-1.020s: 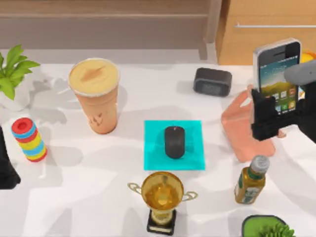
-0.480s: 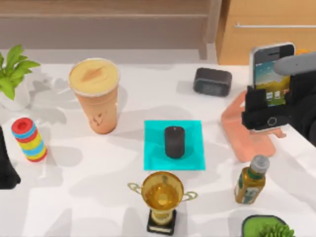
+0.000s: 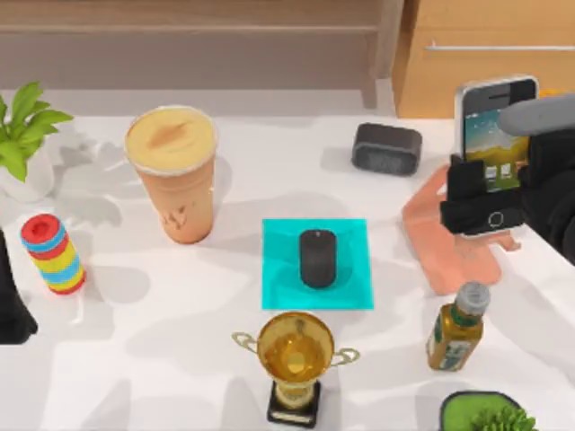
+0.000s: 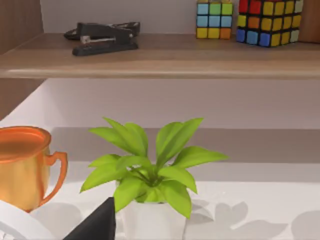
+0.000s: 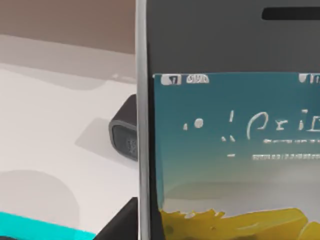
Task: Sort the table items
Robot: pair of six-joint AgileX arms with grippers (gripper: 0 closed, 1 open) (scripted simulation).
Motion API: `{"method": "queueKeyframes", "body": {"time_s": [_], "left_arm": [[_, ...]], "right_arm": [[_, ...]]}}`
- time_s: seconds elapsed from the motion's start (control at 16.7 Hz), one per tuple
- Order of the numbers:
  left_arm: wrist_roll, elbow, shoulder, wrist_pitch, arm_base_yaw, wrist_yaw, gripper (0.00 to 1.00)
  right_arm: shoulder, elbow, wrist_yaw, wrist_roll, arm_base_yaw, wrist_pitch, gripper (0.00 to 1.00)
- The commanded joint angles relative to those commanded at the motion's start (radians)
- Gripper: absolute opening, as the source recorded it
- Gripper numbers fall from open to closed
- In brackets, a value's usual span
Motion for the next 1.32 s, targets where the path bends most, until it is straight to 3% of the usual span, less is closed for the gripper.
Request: {"method": "queueKeyframes", "body": {"time_s": [0.42,1.02,1.32], "left_arm": [[0.000,0.000,0.000,0.000,0.000,0.000,1.00],[0.000,0.000,0.000,0.000,0.000,0.000,1.00],[0.000,0.000,0.000,0.000,0.000,0.000,1.00]], "right_arm": [[0.000,0.000,0.000,0.000,0.000,0.000,0.98],[-0.004,-0.003,0.003,0.001,0.003,-0.002,1.00],[-0.113,-0.063,0.053,0.026,0.062,-0.054,1.00]]}}
